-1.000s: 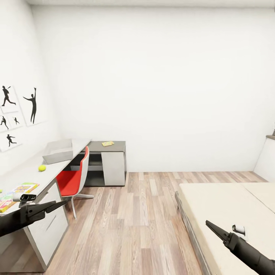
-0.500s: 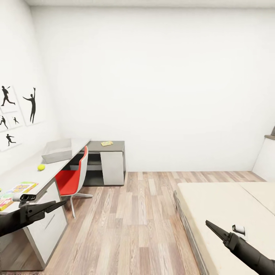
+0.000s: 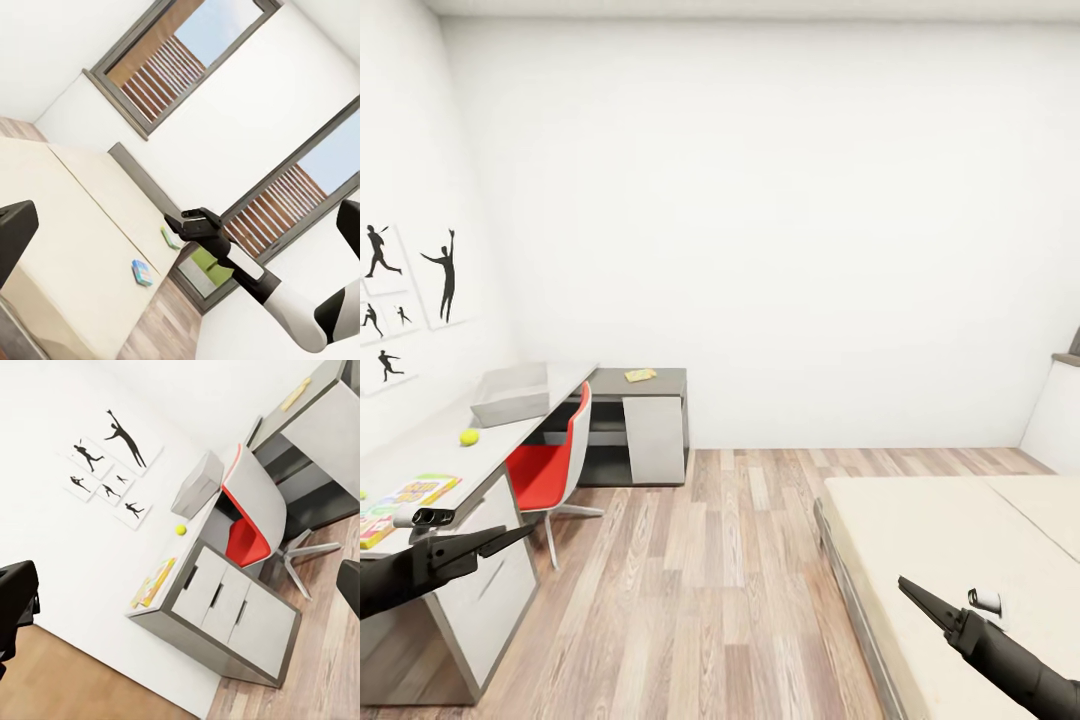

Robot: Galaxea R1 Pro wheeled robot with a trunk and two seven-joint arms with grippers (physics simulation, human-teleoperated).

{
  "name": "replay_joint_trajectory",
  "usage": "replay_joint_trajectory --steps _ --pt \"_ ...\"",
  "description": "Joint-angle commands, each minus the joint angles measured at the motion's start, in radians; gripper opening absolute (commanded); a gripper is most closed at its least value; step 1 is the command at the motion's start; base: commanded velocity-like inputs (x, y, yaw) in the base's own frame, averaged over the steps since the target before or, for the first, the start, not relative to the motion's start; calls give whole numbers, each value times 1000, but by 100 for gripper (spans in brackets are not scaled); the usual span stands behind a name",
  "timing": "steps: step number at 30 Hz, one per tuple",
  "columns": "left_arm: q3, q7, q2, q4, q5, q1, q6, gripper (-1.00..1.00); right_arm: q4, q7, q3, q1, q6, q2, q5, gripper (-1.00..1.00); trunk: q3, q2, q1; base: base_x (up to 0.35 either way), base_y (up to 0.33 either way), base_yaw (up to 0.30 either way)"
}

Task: Put all the toys in the child's room - the three board games (two on the bed and one on the table), the two jigsaw puzzles on the table, and the tennis ball on the table - inside the toy box on the table in the child's room.

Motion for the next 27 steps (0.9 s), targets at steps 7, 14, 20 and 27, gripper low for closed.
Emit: replay_joint_trajectory --steps 7,14,20,27 --pt "0 -4 -1 1 -1 0 12 100 0 -1 0 1 7 0 -7 100 0 -1 0 -31 0 0" --pt "0 -4 -1 2 -1 0 12 100 0 -1 0 1 8 0 -7 100 0 -1 0 -4 -41 0" --pt "0 -4 -1 1 -1 0 12 100 0 -1 0 1 8 0 -7 100 0 -1 0 -1 -201 0" --pt "0 -4 -1 2 -1 0 12 100 0 -1 0 1 8 0 -7 100 0 -1 0 0 -276 0"
